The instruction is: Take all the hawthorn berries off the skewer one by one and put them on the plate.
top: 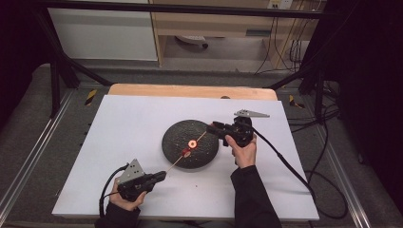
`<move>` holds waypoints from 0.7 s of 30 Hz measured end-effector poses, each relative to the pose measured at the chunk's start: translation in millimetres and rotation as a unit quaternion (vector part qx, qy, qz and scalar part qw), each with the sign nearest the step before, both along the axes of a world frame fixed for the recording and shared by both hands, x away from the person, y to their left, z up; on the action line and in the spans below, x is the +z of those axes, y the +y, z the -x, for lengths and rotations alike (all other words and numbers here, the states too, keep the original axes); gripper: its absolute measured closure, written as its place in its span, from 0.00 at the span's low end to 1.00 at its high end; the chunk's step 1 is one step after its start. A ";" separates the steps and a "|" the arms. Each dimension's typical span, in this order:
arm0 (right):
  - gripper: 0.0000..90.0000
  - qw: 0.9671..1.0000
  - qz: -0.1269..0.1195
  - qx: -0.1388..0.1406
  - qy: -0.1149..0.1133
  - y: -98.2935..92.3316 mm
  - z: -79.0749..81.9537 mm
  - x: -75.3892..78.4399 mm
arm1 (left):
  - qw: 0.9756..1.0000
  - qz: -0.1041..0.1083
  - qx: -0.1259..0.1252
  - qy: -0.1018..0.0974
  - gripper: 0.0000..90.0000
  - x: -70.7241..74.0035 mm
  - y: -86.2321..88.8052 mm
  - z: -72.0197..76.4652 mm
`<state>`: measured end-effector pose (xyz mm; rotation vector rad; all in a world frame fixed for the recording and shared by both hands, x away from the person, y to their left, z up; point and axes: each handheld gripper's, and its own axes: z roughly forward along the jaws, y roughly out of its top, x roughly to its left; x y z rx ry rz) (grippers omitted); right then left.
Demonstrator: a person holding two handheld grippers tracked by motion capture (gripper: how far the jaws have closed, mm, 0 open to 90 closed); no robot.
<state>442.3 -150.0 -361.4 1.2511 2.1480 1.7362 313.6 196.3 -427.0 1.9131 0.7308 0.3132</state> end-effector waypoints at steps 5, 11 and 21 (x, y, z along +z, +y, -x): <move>0.65 1.000 0.006 -0.019 -0.005 -9.4 -6.5 9.2 | 1.000 0.001 0.005 0.001 0.98 0.0 2.2 -0.8; 0.65 0.999 0.018 -0.031 -0.005 -15.1 -10.6 12.2 | 1.000 0.010 0.014 0.000 0.98 1.8 7.2 -2.5; 0.65 0.998 0.059 -0.009 0.025 13.9 -16.3 -25.9 | 1.000 0.016 0.022 0.004 0.98 1.6 11.3 -4.8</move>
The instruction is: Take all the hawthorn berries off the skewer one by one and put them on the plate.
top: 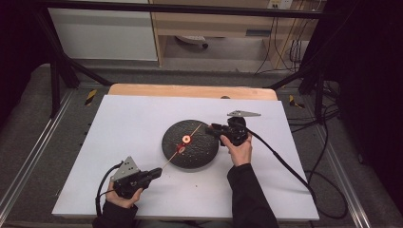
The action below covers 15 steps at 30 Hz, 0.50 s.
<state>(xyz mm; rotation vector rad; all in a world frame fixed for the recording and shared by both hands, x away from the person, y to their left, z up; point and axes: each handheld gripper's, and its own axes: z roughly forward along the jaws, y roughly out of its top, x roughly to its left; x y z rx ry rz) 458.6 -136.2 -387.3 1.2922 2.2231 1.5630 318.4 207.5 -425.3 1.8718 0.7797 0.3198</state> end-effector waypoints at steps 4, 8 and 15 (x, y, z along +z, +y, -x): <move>0.65 1.000 0.009 0.004 0.011 7.5 -1.4 -12.6 | 1.000 0.000 0.000 0.000 0.98 -0.2 -0.2 -0.1; 0.65 0.999 0.027 0.010 0.024 17.0 -1.9 -29.4 | 1.000 -0.004 -0.002 0.002 0.98 -1.0 -1.0 -0.1; 0.65 0.998 0.056 0.018 0.037 26.9 -1.3 -50.4 | 1.000 -0.008 -0.003 0.003 0.98 -1.4 -1.9 -0.1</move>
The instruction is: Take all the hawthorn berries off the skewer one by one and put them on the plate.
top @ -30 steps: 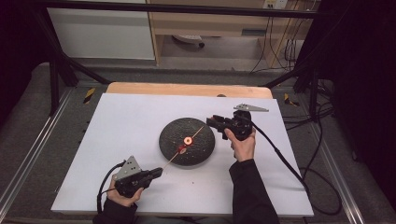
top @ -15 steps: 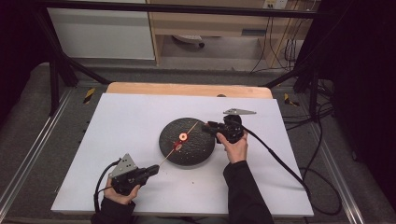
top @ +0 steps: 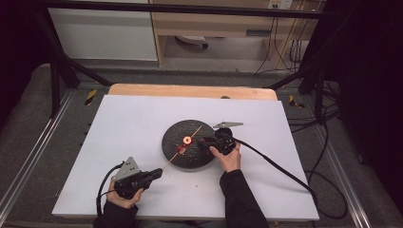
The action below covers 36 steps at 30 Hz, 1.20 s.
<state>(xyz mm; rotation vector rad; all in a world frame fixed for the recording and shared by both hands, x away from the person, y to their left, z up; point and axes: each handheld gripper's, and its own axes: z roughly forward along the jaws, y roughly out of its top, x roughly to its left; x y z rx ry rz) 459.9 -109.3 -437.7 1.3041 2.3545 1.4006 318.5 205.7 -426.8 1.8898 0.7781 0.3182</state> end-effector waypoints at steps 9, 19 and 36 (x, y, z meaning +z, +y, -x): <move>0.59 1.000 0.011 0.006 0.003 0.8 2.4 -1.0 | 1.000 -0.003 -0.001 0.000 0.98 -0.8 -1.1 0.1; 0.29 0.999 -0.012 0.023 -0.041 -13.0 22.0 36.6 | 1.000 -0.005 -0.001 -0.001 0.98 -0.6 -2.5 0.9; 0.31 0.994 -0.083 0.051 -0.041 -10.1 44.1 48.4 | 1.000 -0.014 -0.020 -0.004 0.98 -3.1 -15.7 6.4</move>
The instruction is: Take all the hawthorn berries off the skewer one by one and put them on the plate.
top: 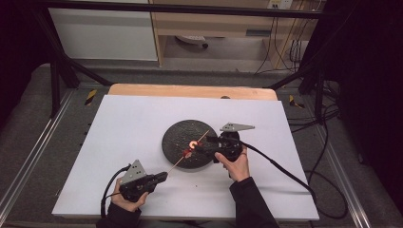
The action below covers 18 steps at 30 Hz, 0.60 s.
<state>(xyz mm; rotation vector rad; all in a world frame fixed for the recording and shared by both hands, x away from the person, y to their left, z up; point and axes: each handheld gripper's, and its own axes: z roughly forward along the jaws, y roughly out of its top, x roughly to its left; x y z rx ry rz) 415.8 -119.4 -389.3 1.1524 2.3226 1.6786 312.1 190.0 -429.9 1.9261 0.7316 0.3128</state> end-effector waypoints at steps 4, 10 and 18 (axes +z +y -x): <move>0.39 1.000 -0.013 0.004 0.008 1.9 -1.9 -2.6 | 1.000 0.001 -0.003 -0.002 0.98 0.1 -1.8 1.2; 0.50 0.999 -0.028 0.017 0.029 6.6 -2.5 -8.4 | 1.000 0.000 -0.006 -0.002 0.98 -0.5 -4.5 2.1; 0.66 0.998 -0.035 0.030 0.040 7.5 -2.0 -9.5 | 1.000 0.000 -0.006 -0.003 0.98 -1.1 -4.8 1.8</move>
